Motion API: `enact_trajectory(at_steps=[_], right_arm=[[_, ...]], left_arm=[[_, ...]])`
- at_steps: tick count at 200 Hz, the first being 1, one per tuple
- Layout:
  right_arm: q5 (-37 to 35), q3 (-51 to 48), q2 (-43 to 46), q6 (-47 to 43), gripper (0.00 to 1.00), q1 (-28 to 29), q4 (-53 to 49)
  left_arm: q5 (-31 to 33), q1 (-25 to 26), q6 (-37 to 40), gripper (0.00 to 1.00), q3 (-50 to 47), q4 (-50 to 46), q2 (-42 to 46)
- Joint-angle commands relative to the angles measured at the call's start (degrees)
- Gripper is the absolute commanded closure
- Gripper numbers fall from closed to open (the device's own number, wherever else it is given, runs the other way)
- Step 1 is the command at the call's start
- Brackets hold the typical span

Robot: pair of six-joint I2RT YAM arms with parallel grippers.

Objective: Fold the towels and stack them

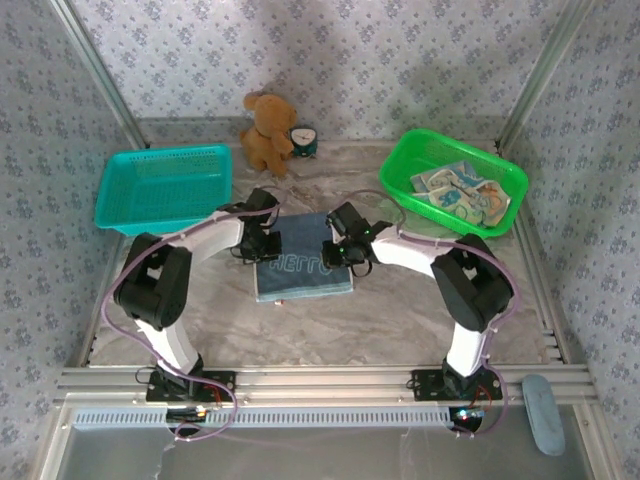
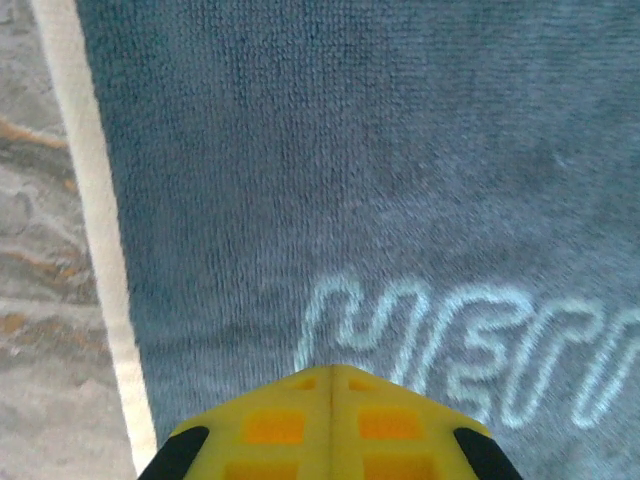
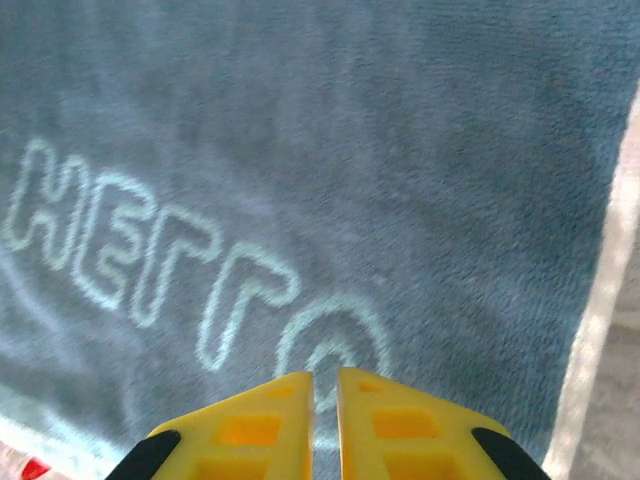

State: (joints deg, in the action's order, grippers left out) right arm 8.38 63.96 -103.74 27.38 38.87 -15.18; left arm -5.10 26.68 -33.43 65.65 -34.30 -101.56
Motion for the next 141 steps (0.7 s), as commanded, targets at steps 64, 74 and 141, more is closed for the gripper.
enact_trajectory(at_steps=[64,74,141], right_arm=[[-0.68,-14.13,5.13,0.99,0.85,-1.65,2.05],[-0.88,-16.99,7.23,1.93,0.85,-1.59,2.28],[-2.67,-23.89,18.7,5.16,0.85,0.1,-0.84]], left_arm=[[-1.76,3.35,-1.87,0.98,-5.49,1.54,1.0],[-1.87,4.23,-2.97,0.98,-7.17,1.84,2.02],[-0.85,9.98,-7.33,0.97,-10.95,1.22,7.39]])
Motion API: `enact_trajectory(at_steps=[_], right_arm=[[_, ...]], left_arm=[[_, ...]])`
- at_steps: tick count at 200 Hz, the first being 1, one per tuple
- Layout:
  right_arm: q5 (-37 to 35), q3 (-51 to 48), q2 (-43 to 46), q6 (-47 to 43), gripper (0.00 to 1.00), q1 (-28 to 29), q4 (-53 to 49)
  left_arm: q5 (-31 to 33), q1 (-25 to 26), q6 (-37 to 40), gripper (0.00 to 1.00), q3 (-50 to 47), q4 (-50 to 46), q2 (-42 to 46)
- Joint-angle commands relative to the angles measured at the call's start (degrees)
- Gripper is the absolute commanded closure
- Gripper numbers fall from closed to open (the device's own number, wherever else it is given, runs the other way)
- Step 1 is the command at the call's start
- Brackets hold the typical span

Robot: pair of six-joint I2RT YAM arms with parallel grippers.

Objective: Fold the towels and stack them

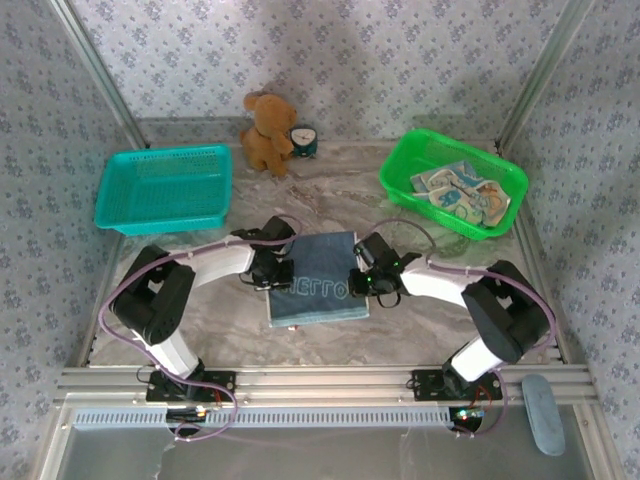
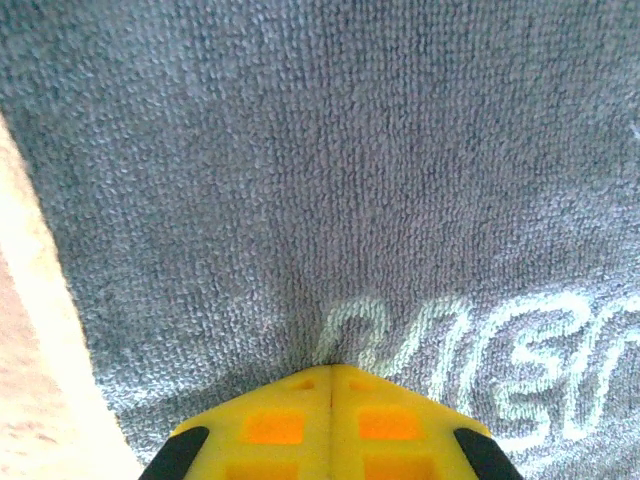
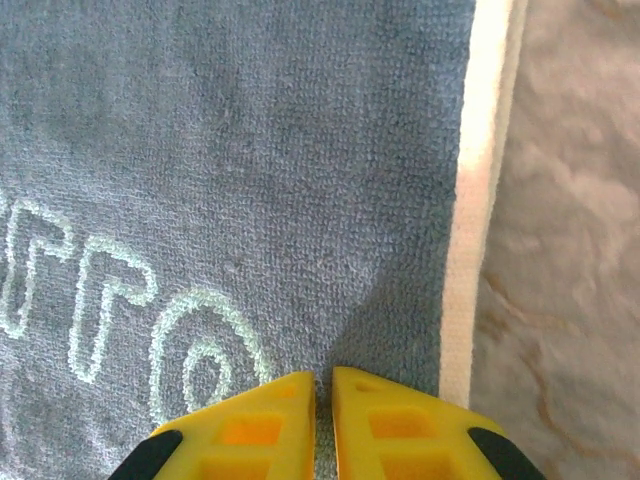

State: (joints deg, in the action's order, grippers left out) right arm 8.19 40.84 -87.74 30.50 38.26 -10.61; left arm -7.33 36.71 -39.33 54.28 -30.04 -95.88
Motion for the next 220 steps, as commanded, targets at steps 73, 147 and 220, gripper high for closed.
enact_trajectory(at_steps=[73,147,220], right_arm=[[-2.11,15.09,-3.27,-2.41,1.0,-3.32,-9.43],[-0.8,29.86,-19.07,-6.7,1.0,-9.29,-9.11],[-0.19,30.34,-24.82,-8.43,1.0,-12.63,-7.42]], left_arm=[[3.92,-7.27,7.05,1.0,12.15,-7.09,-0.39],[3.73,-12.48,10.31,1.0,17.44,-5.29,-9.14],[4.7,-13.57,11.82,1.0,16.84,-4.48,-13.02]])
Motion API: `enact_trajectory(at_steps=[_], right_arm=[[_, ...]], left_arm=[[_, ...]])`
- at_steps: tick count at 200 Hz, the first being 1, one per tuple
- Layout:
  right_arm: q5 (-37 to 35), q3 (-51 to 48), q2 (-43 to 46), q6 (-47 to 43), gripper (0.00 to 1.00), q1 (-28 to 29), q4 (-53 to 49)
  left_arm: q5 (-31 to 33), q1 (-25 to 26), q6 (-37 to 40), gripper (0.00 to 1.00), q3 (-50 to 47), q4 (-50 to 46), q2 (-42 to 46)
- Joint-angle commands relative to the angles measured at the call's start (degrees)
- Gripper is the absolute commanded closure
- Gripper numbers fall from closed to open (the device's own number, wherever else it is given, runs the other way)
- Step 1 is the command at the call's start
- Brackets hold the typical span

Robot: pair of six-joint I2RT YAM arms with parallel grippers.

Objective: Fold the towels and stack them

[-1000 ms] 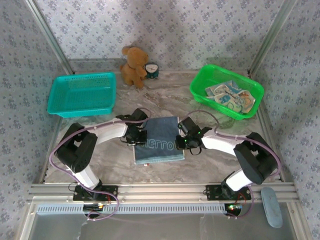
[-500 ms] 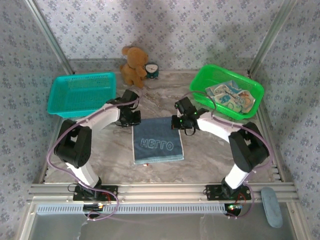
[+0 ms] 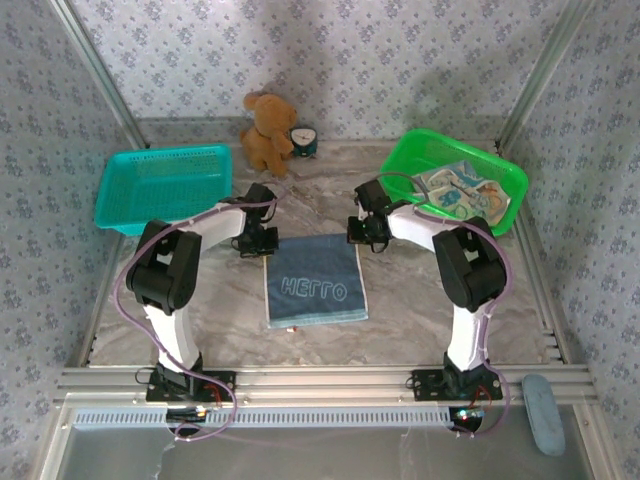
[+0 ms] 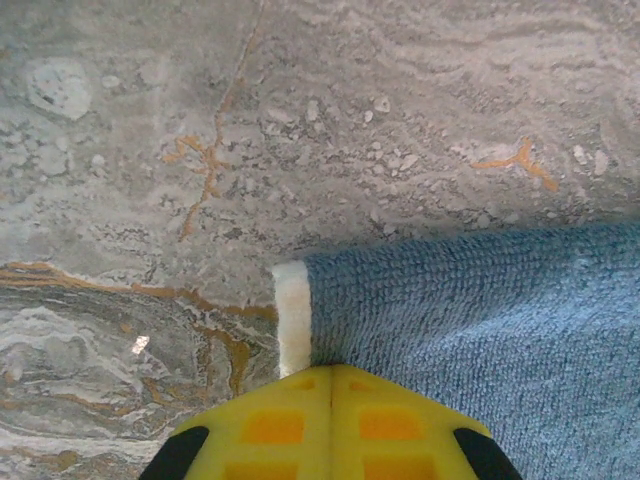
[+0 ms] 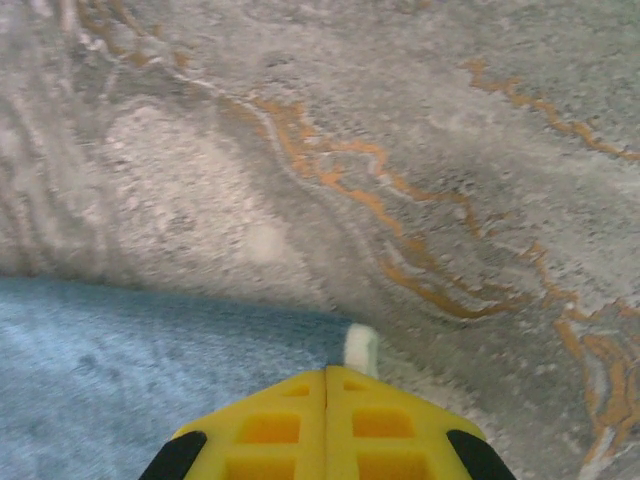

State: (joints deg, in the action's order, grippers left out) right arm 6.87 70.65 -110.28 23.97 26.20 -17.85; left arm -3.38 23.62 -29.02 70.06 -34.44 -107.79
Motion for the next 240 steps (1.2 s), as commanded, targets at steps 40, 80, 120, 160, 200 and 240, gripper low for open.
enact_trajectory(at_steps=[40,80,120,160,200,240], right_arm=[[1.59,-0.38,-0.68,-1.99,1.0,-1.08,-0.05],[0.8,1.85,2.47,-2.7,0.94,-1.08,-1.53],[1.56,4.34,0.8,-2.18,0.74,-1.2,-2.31],[2.13,5.27,-1.37,-1.82,0.65,-1.27,-2.43],[2.71,5.45,-3.29,-1.55,0.64,-1.68,-2.17],[3.46,5.05,-5.02,-1.21,0.64,-1.92,-1.35]], left_arm=[[0.56,-0.84,1.94,1.0,2.51,-1.39,0.85],[0.23,-1.81,1.71,1.0,3.68,-1.52,3.88],[-0.3,-2.76,2.05,0.87,4.98,-1.24,2.41],[-0.87,-2.9,1.87,0.73,5.67,-0.45,-0.51],[-1.5,-2.96,1.68,0.73,5.91,0.19,-2.72],[-1.55,-2.96,1.95,0.73,5.53,0.38,-3.87]])
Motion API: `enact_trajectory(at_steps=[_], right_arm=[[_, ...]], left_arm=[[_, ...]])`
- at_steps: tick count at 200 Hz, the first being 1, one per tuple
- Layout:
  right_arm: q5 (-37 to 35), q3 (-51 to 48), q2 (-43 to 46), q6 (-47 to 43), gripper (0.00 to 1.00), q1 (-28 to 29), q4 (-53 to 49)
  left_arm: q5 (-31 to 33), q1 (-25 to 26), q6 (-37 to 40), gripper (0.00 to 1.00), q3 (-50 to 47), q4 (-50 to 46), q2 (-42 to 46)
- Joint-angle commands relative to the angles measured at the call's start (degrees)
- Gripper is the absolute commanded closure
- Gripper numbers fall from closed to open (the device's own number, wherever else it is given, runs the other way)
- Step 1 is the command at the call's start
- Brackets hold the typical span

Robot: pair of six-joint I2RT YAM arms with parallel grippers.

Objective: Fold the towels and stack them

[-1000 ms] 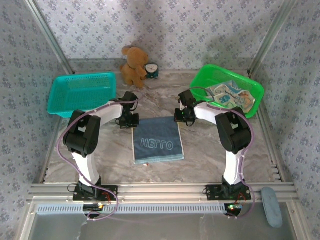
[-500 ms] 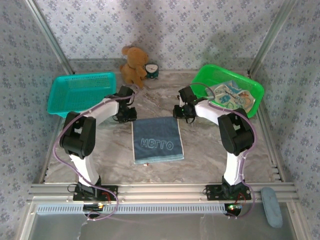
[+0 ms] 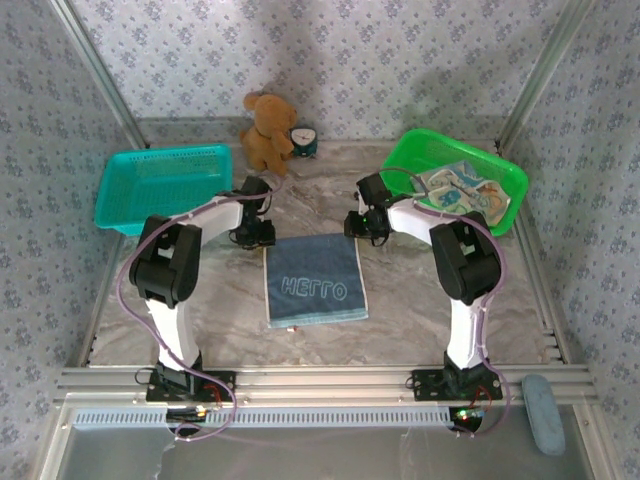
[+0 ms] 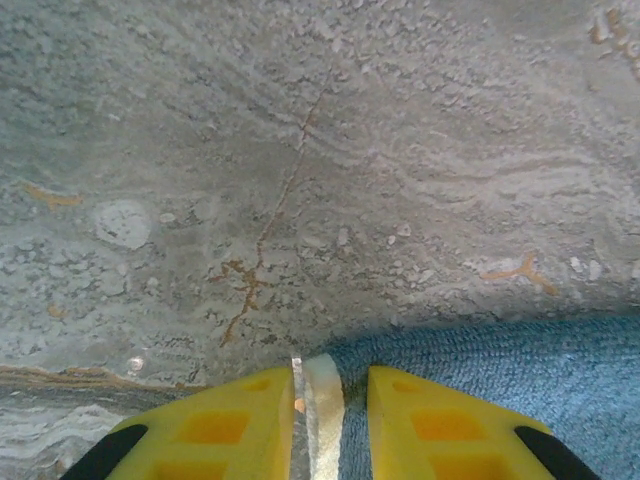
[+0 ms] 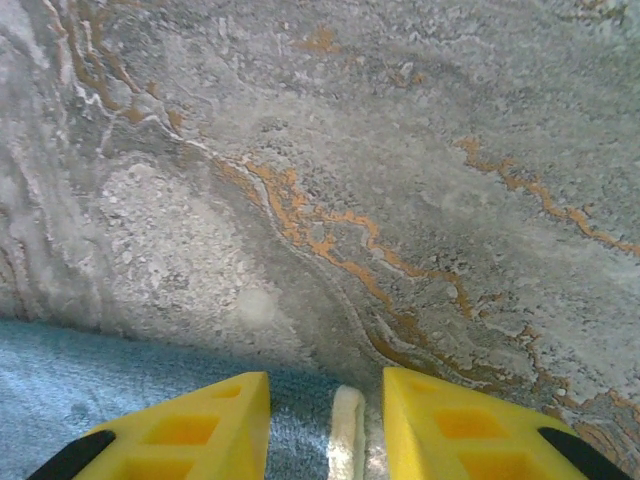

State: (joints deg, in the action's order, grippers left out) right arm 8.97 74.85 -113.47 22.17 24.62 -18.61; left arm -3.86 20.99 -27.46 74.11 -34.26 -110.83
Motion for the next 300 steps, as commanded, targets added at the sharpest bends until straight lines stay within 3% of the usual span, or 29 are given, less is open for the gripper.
enact_trajectory(at_steps=[1,47,59,100,127,214,300], right_arm=[[1.38,0.84,-1.83,0.63,0.65,-0.35,-0.56],[2.29,0.95,-2.59,1.61,0.67,-0.04,0.47],[2.62,0.82,-2.72,1.86,0.74,0.15,0.73],[2.72,-0.98,-1.69,3.04,1.0,0.78,2.42],[2.62,-1.16,-0.72,2.92,1.0,0.71,2.32],[1.22,-4.22,10.36,1.99,1.0,0.04,1.69],[-0.7,-18.54,22.42,3.57,1.0,3.76,6.23]], left_arm=[[-1.06,-0.34,0.39,0.73,1.48,0.18,-0.86],[-1.41,-0.34,0.48,0.73,1.35,0.53,-1.55],[-1.68,-0.34,0.48,0.74,1.24,0.75,-1.58],[-2.29,-0.34,0.22,0.9,0.88,1.26,-1.41],[-2.38,-0.34,0.21,1.0,0.9,1.21,-0.59],[-1.5,-0.34,0.13,1.0,-0.03,-0.05,9.52],[0.86,1.5,-1.34,1.0,-13.8,5.29,20.6]])
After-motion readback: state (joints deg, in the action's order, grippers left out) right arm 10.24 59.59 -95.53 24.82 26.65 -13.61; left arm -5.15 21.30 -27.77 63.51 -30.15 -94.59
